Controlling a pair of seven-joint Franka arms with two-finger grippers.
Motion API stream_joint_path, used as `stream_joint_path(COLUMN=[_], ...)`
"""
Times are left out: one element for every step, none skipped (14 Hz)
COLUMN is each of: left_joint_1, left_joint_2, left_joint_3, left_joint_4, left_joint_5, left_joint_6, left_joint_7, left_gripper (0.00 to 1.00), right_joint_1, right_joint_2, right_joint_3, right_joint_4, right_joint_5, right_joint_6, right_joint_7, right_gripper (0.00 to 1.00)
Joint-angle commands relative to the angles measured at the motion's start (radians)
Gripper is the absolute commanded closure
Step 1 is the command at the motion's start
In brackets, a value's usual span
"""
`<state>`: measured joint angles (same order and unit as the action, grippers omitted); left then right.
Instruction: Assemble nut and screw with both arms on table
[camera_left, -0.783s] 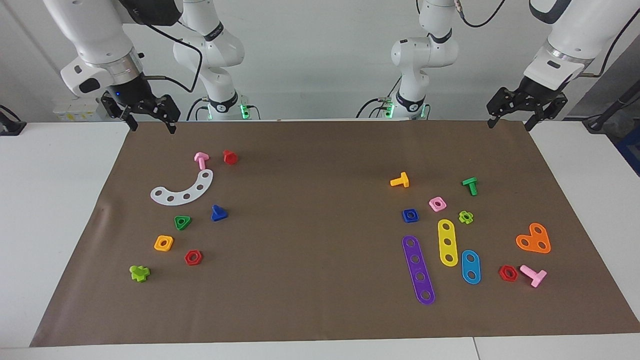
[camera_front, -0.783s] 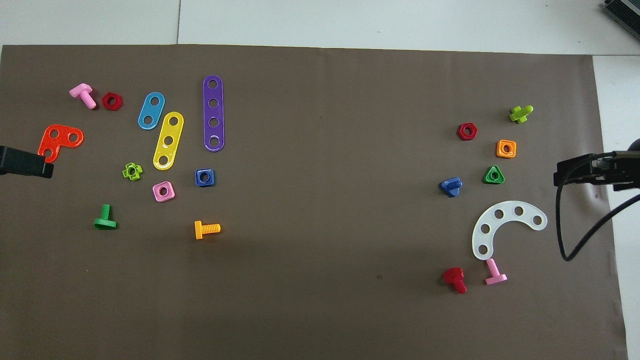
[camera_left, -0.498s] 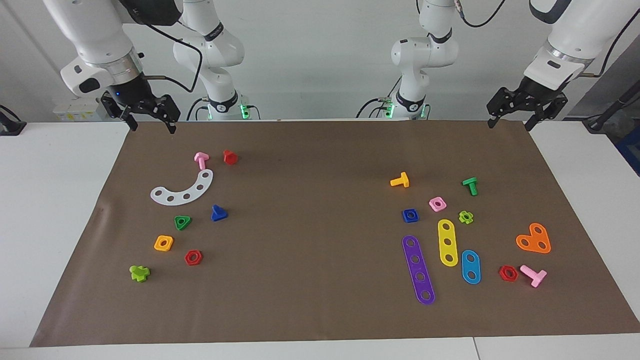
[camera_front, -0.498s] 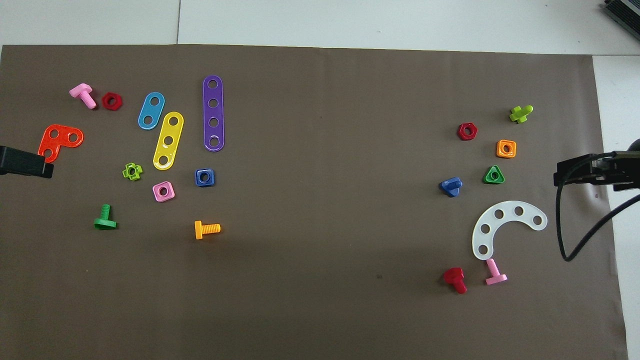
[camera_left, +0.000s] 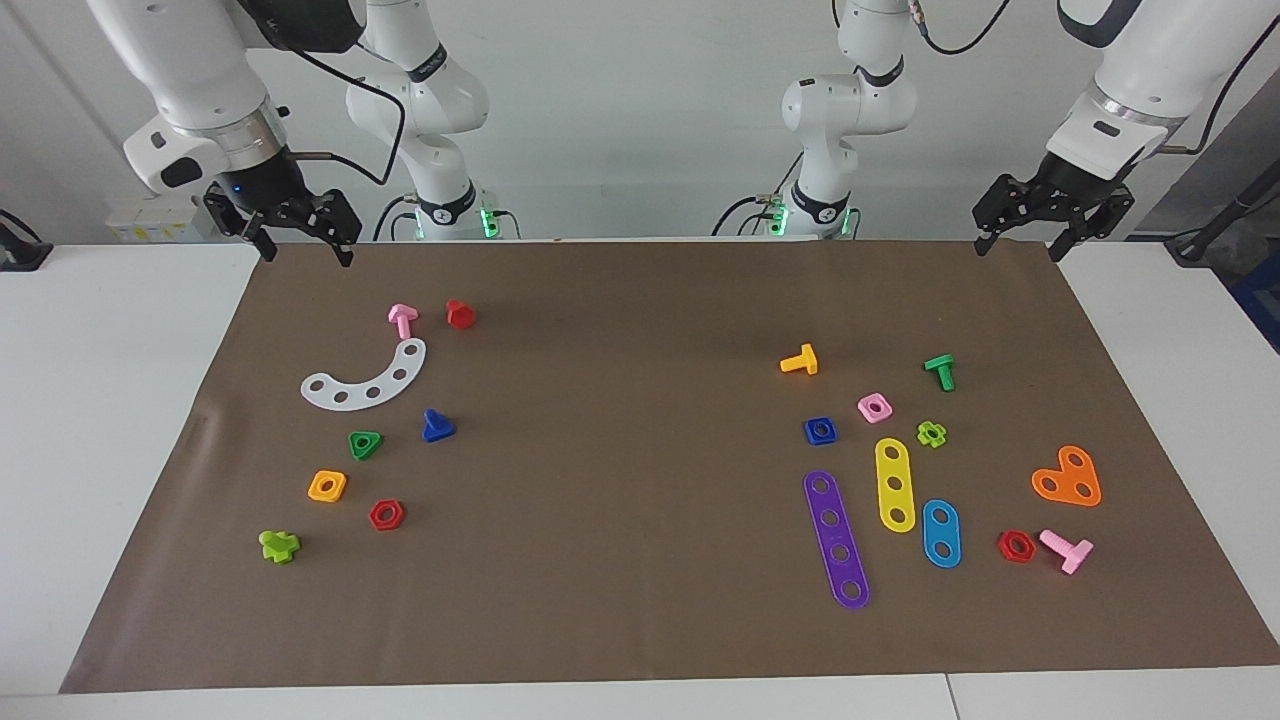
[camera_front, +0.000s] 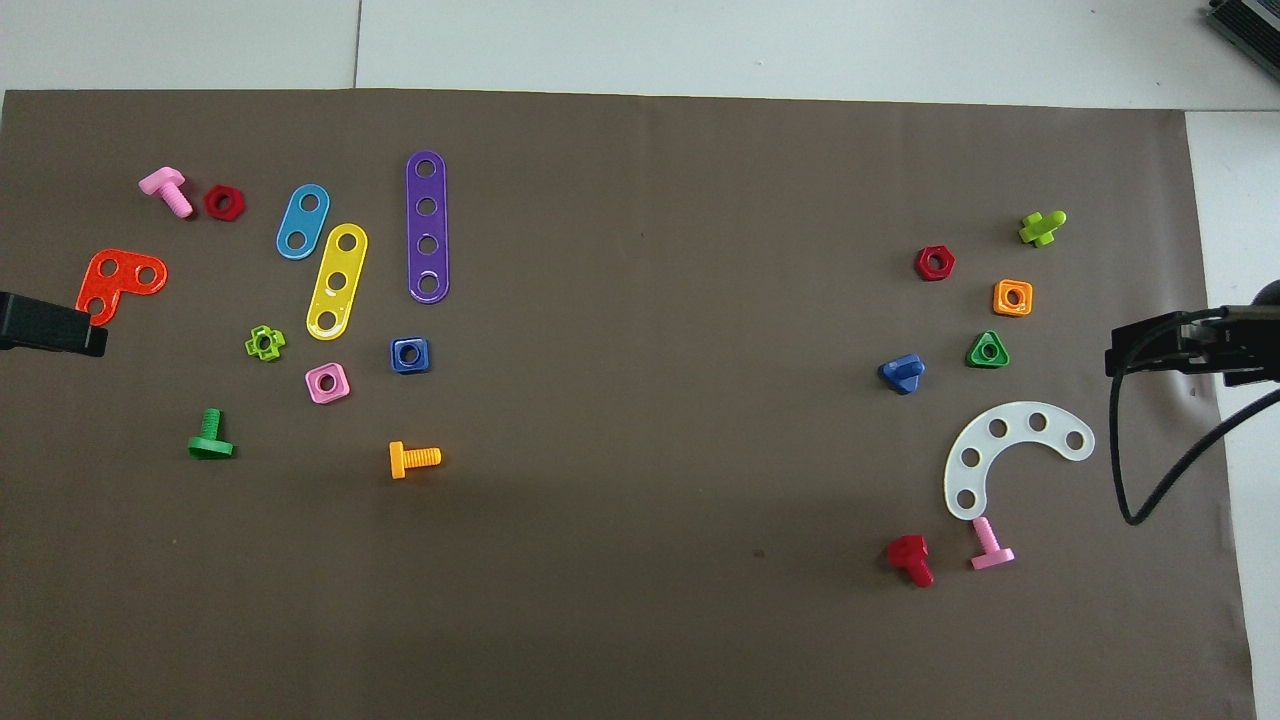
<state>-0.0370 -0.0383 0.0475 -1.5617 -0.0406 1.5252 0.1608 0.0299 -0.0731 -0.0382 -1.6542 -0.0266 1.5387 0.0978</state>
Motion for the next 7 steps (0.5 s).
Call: stream_joint_path(left_joint_1=[0.005, 0.005, 0.005, 0.005, 0.005, 0.005, 0.005], left_joint_2=[-0.014, -0.014, -0.014, -0.014, -0.014, -0.014, -0.014], left_joint_3=[-0.001, -0.001, -0.001, -0.001, -0.001, -0.001, -0.001], left_joint_4=[-0.014, -0.012, -0.012, -0.012, -0.012, -0.012, -0.012], left_joint_5=[-0.004, -0.004, -0.004, -0.004, -0.004, -0.004, -0.004], left_joint_6=[-0.010, -0.010, -0.010, -0.010, -0.010, -0.010, -0.010], left_joint_7=[-0.009, -0.009, -0.009, -0.009, -0.009, -0.009, -0.009], left_gripper=[0.00, 0.00, 0.00, 0.00, 0.00, 0.00, 0.00], right_joint_1=[0.001, 0.001, 0.001, 0.001, 0.001, 0.004, 0.028], right_joint_2=[-0.021, -0.008, 0.002, 0.001, -0.005, 0.002, 0.019], right_joint_3=[0.001, 0.003, 0.003, 0.001, 0.003, 0.003, 0.001], right_joint_4=[-0.041, -0.045, -0.064, -0.105, -0.157, -0.186, -0.206], right_joint_5=[0.007, 0.007, 0.013, 0.031, 0.045, 0.051, 0.062], right_joint_6=[0.043, 0.061, 0.102, 0.163, 0.223, 0.263, 0.299], right_joint_7=[-0.006, -0.004, -0.004, -0.006, -0.006, -0.007, -0.007], right_gripper=[0.00, 0.00, 0.00, 0.00, 0.00, 0.00, 0.00])
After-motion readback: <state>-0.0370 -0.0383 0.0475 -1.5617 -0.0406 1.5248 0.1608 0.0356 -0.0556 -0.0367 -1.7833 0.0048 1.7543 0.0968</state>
